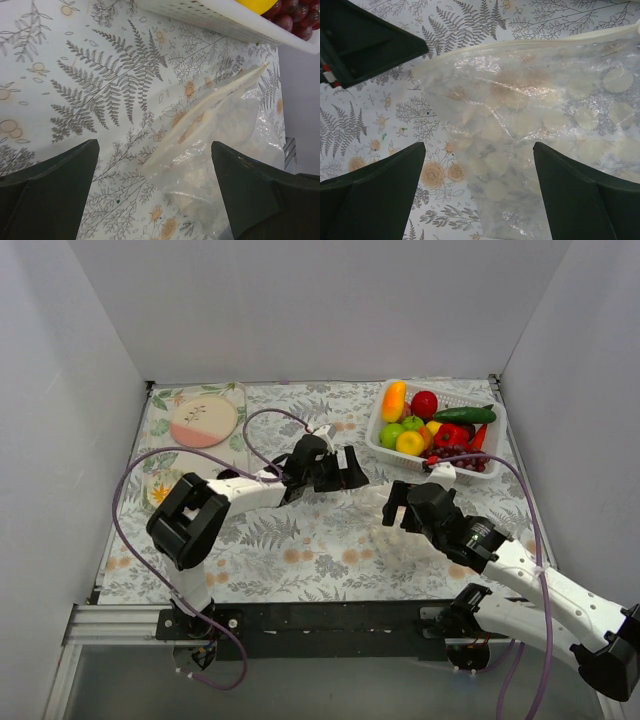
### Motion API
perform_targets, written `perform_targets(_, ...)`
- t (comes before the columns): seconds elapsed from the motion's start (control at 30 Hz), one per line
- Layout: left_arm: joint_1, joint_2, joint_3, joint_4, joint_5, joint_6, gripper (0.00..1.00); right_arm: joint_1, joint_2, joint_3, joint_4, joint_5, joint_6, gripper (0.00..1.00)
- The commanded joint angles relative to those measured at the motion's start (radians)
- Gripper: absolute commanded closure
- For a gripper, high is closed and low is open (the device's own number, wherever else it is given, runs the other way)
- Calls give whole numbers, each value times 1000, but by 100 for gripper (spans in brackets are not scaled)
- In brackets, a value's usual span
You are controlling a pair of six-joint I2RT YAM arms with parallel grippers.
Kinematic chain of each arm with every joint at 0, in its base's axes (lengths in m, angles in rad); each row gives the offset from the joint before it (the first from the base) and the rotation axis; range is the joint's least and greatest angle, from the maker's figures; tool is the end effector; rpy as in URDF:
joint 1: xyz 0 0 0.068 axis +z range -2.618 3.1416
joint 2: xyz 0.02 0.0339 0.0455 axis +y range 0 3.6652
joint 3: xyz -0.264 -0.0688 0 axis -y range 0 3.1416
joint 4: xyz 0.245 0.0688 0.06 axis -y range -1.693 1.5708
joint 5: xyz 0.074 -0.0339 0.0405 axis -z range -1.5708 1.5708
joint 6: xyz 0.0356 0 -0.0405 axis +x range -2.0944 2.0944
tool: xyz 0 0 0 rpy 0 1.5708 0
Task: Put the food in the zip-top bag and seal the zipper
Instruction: Adjust the zipper food storage bag at the center of the board.
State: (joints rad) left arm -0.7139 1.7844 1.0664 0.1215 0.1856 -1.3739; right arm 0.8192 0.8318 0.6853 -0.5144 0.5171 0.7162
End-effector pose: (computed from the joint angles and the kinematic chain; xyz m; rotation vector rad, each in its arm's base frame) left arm 0.2906 -0.2604 0.1943 -0.6959 2.4135 -1.2662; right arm 0.1331 0.1167 0.2678 0.1658 2.1441 0.3187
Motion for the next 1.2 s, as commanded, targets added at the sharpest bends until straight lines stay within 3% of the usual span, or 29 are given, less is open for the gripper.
perform_targets(0.0,-45,67,70,135,45,-16,4,-3,-20,8,1,7,9,2)
perform_targets(0.33,-82,127,58,141,69,-65,19,-6,-22,5,4,12,15,2)
perform_targets(0.47,-82,96,37,153,81,-51,42,-6,-5,16,8,15,9,2)
perform_targets(0.5,-82,81,32,153,83,-45,53,-8,6,22,5,15,9,1)
perform_targets(0.6,-82,6,-5,147,63,-11,66,-12,33,42,4,12,9,2)
perform_targets(0.73,-82,-130,-112,164,38,50,70,-48,95,121,11,-14,-18,2)
perform_targets(0.97,-82,-412,-343,271,22,153,69,-207,291,302,45,-273,-26,2)
perform_targets(1.17,-84,-523,-444,248,6,234,66,-253,392,323,100,-393,34,9)
